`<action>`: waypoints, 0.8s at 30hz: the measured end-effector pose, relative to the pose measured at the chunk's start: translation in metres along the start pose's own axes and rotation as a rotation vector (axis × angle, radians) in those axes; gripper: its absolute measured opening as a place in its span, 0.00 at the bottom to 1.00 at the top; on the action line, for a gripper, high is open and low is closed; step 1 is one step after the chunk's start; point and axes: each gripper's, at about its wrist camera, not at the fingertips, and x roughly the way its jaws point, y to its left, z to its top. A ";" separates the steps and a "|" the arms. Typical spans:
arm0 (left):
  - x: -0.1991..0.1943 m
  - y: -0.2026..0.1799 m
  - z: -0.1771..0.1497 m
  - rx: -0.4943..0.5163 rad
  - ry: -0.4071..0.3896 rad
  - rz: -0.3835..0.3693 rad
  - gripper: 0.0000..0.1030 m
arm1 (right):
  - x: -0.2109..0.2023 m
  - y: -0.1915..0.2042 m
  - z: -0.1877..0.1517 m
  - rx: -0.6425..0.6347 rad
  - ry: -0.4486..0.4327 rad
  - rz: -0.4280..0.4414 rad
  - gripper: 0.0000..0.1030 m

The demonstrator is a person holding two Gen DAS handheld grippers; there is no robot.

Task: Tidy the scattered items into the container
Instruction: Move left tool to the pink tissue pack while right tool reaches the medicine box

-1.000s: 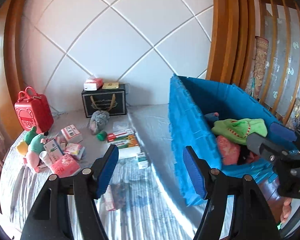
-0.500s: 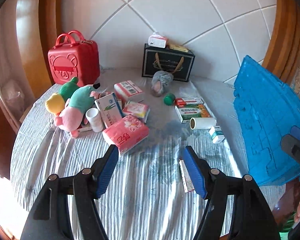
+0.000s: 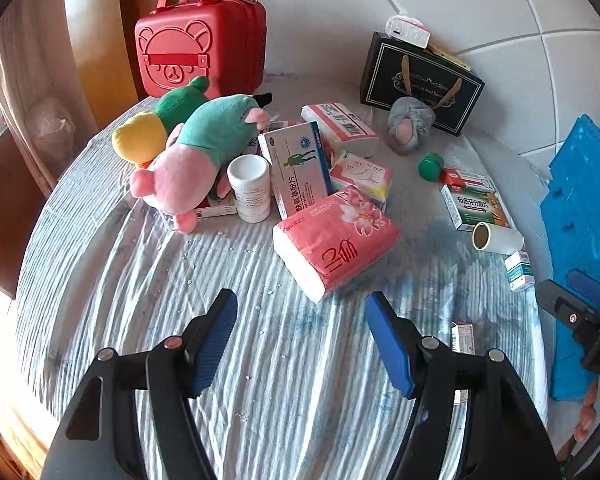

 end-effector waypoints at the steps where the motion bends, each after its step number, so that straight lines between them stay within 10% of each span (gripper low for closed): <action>1: 0.010 0.000 0.003 0.014 0.014 -0.011 0.64 | 0.013 0.000 0.004 0.012 0.012 -0.006 1.00; 5: 0.052 -0.001 0.013 0.060 0.069 -0.083 0.64 | 0.065 -0.001 0.024 0.067 0.042 -0.038 0.90; 9: 0.085 -0.004 0.013 0.106 0.129 -0.143 0.64 | 0.119 -0.004 0.050 0.098 0.076 -0.081 0.60; 16: 0.112 0.022 0.010 0.148 0.183 -0.084 0.64 | 0.186 0.027 0.055 0.021 0.205 -0.041 0.58; 24: 0.090 0.089 0.030 0.059 0.118 0.047 0.64 | 0.144 0.101 -0.004 -0.119 0.294 0.216 0.58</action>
